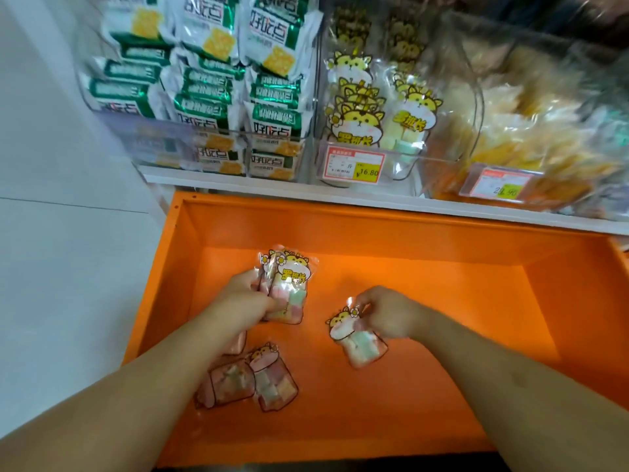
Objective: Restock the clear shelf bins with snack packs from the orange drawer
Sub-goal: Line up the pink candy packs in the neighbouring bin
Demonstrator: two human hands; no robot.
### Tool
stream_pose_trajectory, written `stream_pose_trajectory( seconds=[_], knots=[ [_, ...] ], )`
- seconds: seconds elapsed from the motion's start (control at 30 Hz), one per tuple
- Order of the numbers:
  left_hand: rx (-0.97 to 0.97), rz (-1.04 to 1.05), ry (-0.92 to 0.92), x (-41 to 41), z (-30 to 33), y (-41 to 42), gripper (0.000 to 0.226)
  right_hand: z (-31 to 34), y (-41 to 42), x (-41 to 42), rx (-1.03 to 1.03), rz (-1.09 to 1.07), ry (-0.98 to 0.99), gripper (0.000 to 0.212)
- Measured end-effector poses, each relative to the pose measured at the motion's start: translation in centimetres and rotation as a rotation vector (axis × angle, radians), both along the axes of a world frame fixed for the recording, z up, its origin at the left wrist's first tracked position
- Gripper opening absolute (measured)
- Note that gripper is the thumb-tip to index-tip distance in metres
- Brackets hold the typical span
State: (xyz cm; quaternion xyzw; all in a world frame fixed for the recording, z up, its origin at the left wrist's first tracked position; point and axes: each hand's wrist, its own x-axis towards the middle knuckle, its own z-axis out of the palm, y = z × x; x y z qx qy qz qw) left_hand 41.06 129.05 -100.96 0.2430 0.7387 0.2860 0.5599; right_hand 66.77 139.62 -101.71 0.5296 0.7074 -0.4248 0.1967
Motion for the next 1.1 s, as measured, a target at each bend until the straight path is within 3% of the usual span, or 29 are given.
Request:
stream_pose_trajectory(
  seconds=[0.13, 0.3, 0.4, 0.5, 0.6, 0.67, 0.73, 0.8, 0.97, 1.1],
  knots=[
    [0.083, -0.017, 0.070, -0.2, 6.0, 0.1, 0.027, 7.7, 1.3, 0.0, 0.055, -0.214, 0.187, 0.006],
    [0.221, -0.103, 0.130, -0.1, 13.9, -0.7, 0.027, 16.6, -1.0, -1.4, 0.134, -0.305, 0.432, 0.026],
    [0.291, -0.101, 0.120, 0.3, 17.2, -1.8, 0.025, 19.6, -3.4, -2.9, 0.175, -0.407, 0.567, 0.027],
    [0.360, -0.073, -0.003, 0.6, 18.5, -2.9, 0.021, 21.2, -5.6, -5.3, 0.141, -0.506, 0.726, 0.029],
    [0.365, 0.012, -0.157, 1.3, 18.8, -3.1, 0.045, 21.8, -6.3, -7.0, 0.122, -0.566, 0.807, 0.037],
    [0.355, 0.026, -0.224, 1.9, 18.8, -3.0, 0.043, 22.0, -6.0, -7.2, 0.057, -0.616, 0.867, 0.046],
    [0.341, 0.056, -0.291, 2.0, 18.9, -2.5, 0.041, 22.2, -5.3, -7.0, -0.014, -0.650, 0.930, 0.035],
    [0.341, 0.087, -0.321, 1.7, 18.7, -1.9, 0.042, 22.4, -4.9, -6.7, 0.039, -0.603, 0.903, 0.026],
    [0.375, 0.121, -0.440, 1.6, 19.4, -0.1, 0.038, 22.4, -3.1, -6.8, 0.363, -0.490, 0.640, 0.053],
    [0.397, 0.129, -0.547, 1.2, 19.6, 1.0, 0.040, 21.8, -1.9, -6.5, 0.155, -0.520, 0.734, 0.064]
  ],
)
